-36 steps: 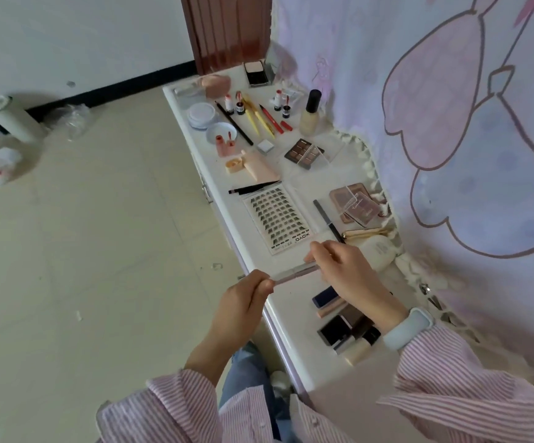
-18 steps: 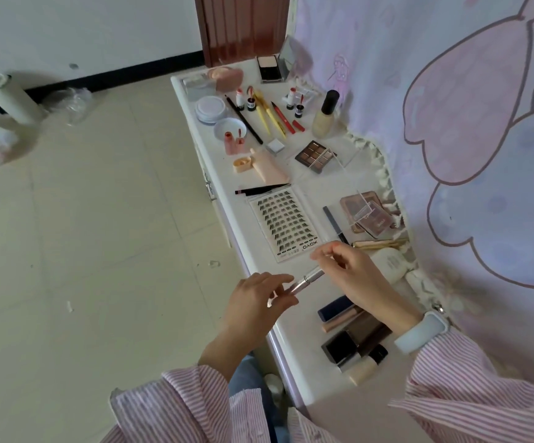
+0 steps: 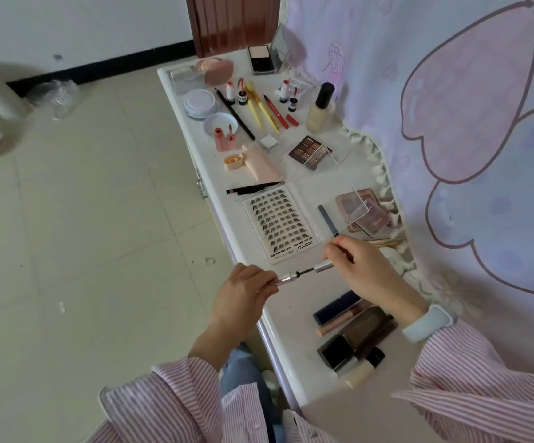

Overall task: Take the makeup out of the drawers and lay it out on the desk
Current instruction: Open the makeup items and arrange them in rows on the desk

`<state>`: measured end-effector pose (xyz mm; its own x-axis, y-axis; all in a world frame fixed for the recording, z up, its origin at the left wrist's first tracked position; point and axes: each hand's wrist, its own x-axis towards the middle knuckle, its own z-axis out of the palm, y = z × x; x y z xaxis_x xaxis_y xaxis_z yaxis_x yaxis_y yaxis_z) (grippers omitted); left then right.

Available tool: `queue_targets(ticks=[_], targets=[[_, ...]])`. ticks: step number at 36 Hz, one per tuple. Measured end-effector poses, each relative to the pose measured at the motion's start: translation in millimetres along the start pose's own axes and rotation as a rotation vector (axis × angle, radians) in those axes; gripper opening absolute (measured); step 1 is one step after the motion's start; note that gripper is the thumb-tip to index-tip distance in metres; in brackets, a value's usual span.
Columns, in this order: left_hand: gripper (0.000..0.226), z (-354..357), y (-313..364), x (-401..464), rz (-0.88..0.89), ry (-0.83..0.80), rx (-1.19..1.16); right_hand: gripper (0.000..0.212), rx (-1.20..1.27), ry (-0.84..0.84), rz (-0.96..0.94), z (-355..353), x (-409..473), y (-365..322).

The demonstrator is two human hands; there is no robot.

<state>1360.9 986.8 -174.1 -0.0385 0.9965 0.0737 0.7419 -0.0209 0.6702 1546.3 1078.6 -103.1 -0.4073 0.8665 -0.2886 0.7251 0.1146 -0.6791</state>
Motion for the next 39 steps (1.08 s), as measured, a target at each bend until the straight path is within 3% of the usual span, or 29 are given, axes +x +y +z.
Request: queue_targets(ticks=[5, 8, 11, 13, 17, 22, 30, 39], targets=[[0.015, -5.8, -19.5, -4.3, -0.062, 0.033, 0.029, 0.021, 0.025, 0.055, 0.016, -17.7, -0.2, 12.9], [0.012, -7.7, -26.7, -4.9, -0.18, 0.092, -0.015, 0.022, 0.281, 0.127, 0.119, -25.4, -2.0, 23.1], [0.008, -6.3, -24.2, -3.5, -0.38, 0.188, -0.22, 0.022, 0.609, 0.015, 0.243, -17.8, -10.4, 28.6], [0.003, 0.0, -17.0, -1.6, -0.464, 0.23, -0.328, 0.019, 0.673, -0.027, 0.277, -1.1, -13.3, 33.4], [0.007, 15.5, -1.1, 2.9, -0.485, 0.269, -0.439, 0.019, 0.491, -0.011, 0.229, 35.7, -9.7, 36.0], [0.003, 32.6, 1.3, 6.2, -0.417, 0.252, -0.366, 0.021, 0.255, 0.128, 0.1, 64.2, 3.9, 40.9], [0.018, 41.9, -1.1, 6.9, -0.301, 0.254, -0.282, 0.019, -0.043, 0.22, -0.086, 86.4, 17.8, 38.8], [0.019, 47.2, -4.6, 8.0, -0.252, 0.252, -0.213, 0.024, -0.088, 0.206, -0.11, 95.1, 20.7, 43.0]])
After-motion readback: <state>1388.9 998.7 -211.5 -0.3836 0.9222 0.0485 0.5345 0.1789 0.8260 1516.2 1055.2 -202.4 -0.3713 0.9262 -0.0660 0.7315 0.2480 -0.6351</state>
